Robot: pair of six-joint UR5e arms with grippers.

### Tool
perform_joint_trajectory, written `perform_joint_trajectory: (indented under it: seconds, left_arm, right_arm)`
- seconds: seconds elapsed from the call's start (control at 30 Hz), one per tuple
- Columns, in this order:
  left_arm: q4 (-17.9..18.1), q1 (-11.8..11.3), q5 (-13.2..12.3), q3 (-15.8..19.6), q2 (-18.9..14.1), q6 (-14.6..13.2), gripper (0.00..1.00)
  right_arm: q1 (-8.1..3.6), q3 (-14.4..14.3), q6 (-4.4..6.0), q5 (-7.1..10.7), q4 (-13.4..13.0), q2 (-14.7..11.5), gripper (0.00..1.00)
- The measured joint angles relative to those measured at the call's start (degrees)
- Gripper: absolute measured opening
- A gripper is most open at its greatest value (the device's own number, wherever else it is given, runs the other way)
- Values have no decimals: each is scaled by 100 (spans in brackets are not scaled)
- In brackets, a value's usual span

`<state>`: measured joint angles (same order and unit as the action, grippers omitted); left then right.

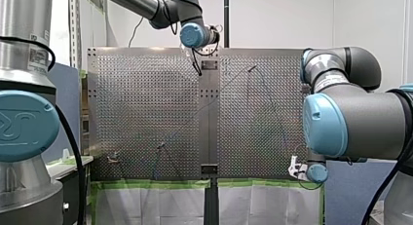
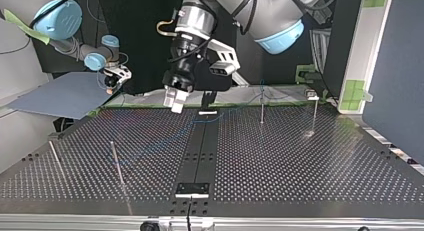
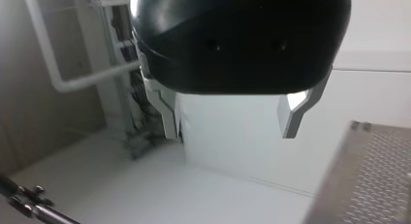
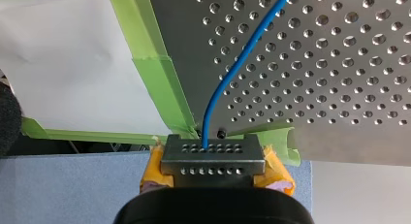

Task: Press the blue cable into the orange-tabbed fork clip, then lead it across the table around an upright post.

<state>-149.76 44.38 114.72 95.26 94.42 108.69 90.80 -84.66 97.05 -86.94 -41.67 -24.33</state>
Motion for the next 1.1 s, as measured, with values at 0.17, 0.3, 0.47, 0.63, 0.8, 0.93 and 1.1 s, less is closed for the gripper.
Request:
perform_joint_trajectory:
  seconds: [0.17,0.3,0.47,0.63,0.8,0.93,1.1]
  left_arm:
    - [22,1,85,297,76,97,100]
    - [24,0,96,525,84,158,100]
    - [24,-26,98,834,85,273,100]
    - [24,-46,99,1096,87,325,100]
    - [24,-54,107,1350,88,381,100]
    - [52,-63,185,1562,88,449,100]
    - [130,-93,284,1869,91,507,100]
  right_arm:
    - [1,0,0,0,0,0,0]
    - [2,2,-6,0,0,0,0]
    - [3,1,-8,11,0,0,0]
    - [3,2,-9,24,0,0,0]
    - [2,0,-9,26,0,0,0]
    - [2,2,-9,27,4,-1,0]
    - [1,3,-8,64,8,0,0]
